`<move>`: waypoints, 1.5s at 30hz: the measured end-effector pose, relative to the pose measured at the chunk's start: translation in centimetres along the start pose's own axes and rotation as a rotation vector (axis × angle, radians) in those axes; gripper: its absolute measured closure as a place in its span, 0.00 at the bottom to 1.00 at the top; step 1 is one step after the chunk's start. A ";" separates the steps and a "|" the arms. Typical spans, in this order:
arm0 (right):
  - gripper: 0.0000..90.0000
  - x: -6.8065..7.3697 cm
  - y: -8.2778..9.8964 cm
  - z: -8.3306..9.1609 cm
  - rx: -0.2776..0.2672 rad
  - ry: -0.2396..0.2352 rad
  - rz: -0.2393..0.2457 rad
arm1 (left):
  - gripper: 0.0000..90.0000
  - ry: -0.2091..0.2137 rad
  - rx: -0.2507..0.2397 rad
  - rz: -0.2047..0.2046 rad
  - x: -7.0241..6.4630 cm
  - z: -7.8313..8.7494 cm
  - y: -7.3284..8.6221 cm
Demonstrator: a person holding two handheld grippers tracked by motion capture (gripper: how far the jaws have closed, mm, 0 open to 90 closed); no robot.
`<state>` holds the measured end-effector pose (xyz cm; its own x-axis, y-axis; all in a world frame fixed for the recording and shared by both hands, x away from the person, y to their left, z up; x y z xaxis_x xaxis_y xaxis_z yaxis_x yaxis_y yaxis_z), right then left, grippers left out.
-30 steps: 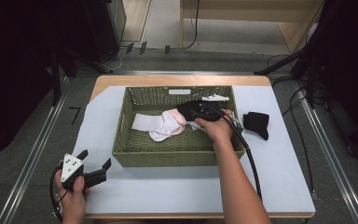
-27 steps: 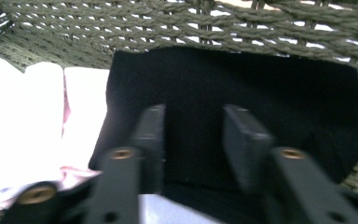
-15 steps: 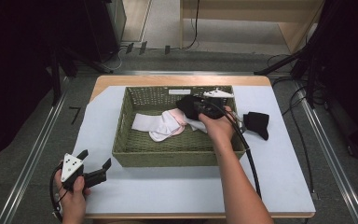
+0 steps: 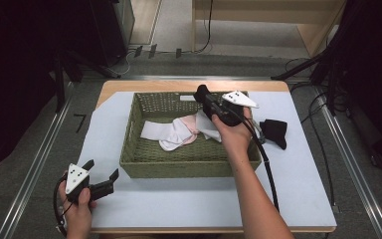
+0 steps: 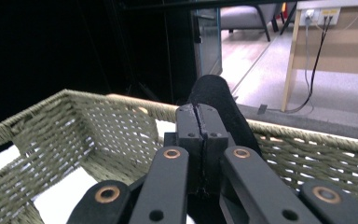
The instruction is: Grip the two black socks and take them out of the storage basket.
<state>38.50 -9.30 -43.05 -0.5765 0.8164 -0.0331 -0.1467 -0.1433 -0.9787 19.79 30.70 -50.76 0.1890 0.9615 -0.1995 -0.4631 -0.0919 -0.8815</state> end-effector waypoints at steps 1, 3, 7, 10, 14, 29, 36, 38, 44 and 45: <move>1.00 0.1 -0.2 0.2 -0.020 0.008 0.022 | 0.09 0.000 0.000 0.000 0.0 0.0 0.0; 1.00 0.2 -0.6 0.5 -0.058 0.026 0.053 | 0.09 0.000 0.001 -0.001 0.0 0.0 0.0; 1.00 0.1 -1.4 1.4 -0.129 0.056 0.065 | 0.09 -0.001 0.001 -0.001 0.0 0.0 0.0; 1.00 0.1 -2.0 2.1 -0.171 0.074 0.085 | 0.09 -0.002 0.003 -0.002 0.0 0.0 0.0; 1.00 0.1 -2.6 2.7 -0.219 0.093 0.107 | 0.09 -0.003 0.002 -0.003 0.0 0.0 0.0; 1.00 -1.3 -4.8 5.2 -0.489 0.185 0.265 | 0.09 -0.003 -0.001 -0.003 0.0 0.0 0.0; 1.00 -2.4 -5.3 6.5 -0.530 0.248 0.276 | 0.09 -0.003 0.001 -0.003 -0.1 0.0 0.0; 1.00 -2.8 -5.4 7.0 -0.536 0.262 0.279 | 0.09 -0.002 0.001 -0.002 -0.1 0.0 0.0; 1.00 -4.1 -5.6 8.2 -0.545 0.300 0.275 | 0.09 -0.003 0.003 -0.004 -0.1 0.0 0.0; 1.00 -4.7 -5.6 8.8 -0.545 0.316 0.276 | 0.09 -0.003 0.003 -0.005 -0.1 0.0 0.0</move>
<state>35.00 -17.25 -35.63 -0.2603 0.9264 -0.2720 0.4444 -0.1351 -0.8856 19.77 30.65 -50.75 0.1888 0.9626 -0.1943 -0.4652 -0.0866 -0.8810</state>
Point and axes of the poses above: each handheld gripper's, and its own axes: z roughly backward along the jaws, y roughly out of its underside, x roughly to its left, the point moved 1 cm from there along -z, roughly forward along the jaws, and after that the axes turned 13 degrees about z, right-handed, at the moved point
